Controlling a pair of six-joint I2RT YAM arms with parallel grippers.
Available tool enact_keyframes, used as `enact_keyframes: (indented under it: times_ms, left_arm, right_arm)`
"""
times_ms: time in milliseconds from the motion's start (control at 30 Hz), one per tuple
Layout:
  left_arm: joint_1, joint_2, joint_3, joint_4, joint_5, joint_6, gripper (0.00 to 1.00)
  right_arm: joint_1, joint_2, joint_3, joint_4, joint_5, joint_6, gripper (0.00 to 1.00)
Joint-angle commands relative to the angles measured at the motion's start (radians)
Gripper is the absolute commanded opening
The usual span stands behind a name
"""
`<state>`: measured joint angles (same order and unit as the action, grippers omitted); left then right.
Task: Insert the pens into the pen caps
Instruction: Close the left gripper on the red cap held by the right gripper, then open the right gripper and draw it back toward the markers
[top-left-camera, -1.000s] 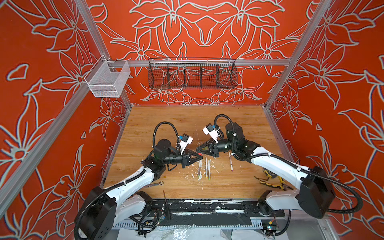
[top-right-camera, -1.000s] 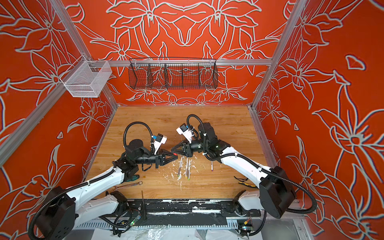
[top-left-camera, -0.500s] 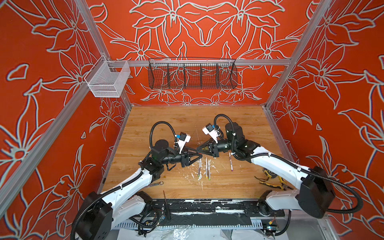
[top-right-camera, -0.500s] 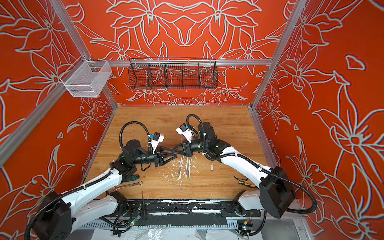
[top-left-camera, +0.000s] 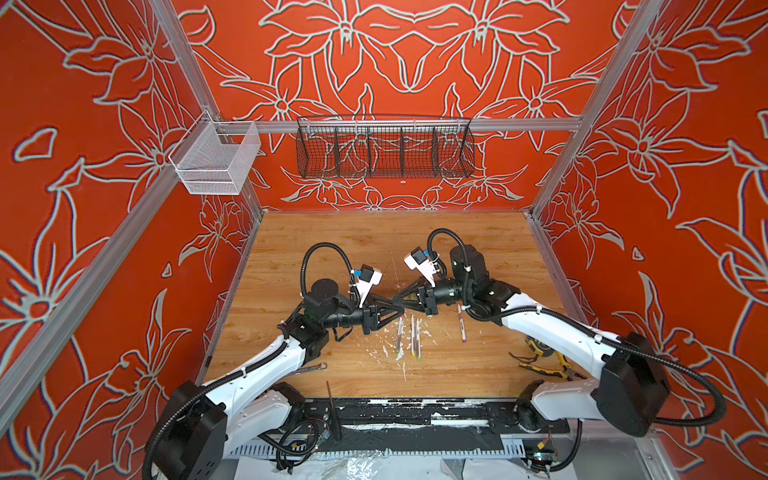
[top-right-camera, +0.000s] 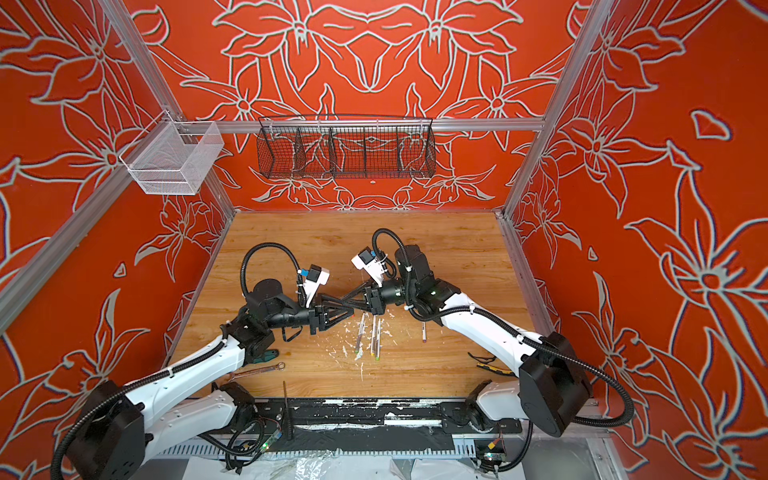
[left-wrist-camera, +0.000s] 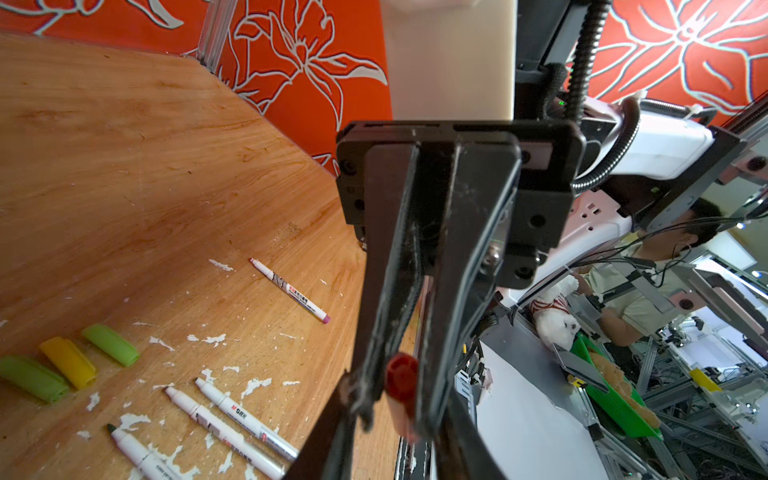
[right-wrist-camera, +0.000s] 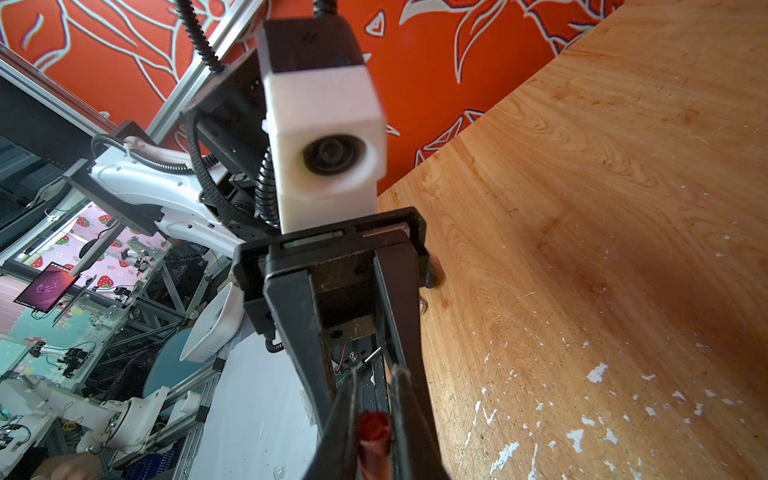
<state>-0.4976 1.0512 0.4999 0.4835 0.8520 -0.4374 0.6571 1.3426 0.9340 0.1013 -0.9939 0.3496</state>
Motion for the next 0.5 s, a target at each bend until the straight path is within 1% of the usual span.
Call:
enact_keyframes:
  times_ms: [0, 233, 367, 433, 467]
  left_arm:
    - [0.002, 0.009, 0.011, 0.035, 0.028, -0.001, 0.28]
    - [0.002, 0.008, 0.008, 0.046, 0.025, -0.002, 0.14]
    - [0.002, 0.007, 0.003, 0.049, 0.018, -0.004, 0.08]
    - [0.002, 0.002, 0.0, 0.045, 0.011, 0.001, 0.06]
    - [0.002, -0.001, 0.001, 0.043, 0.005, 0.003, 0.05]
  right_arm:
    - [0.012, -0.008, 0.029, 0.006, -0.022, -0.004, 0.01]
    - [0.018, -0.011, 0.032, -0.001, -0.018, -0.008, 0.01]
    - [0.019, -0.011, 0.031, -0.002, -0.014, -0.009, 0.02]
    - [0.019, -0.012, 0.029, -0.007, -0.01, -0.009, 0.05]
    - [0.019, -0.015, 0.029, -0.01, -0.007, -0.011, 0.08]
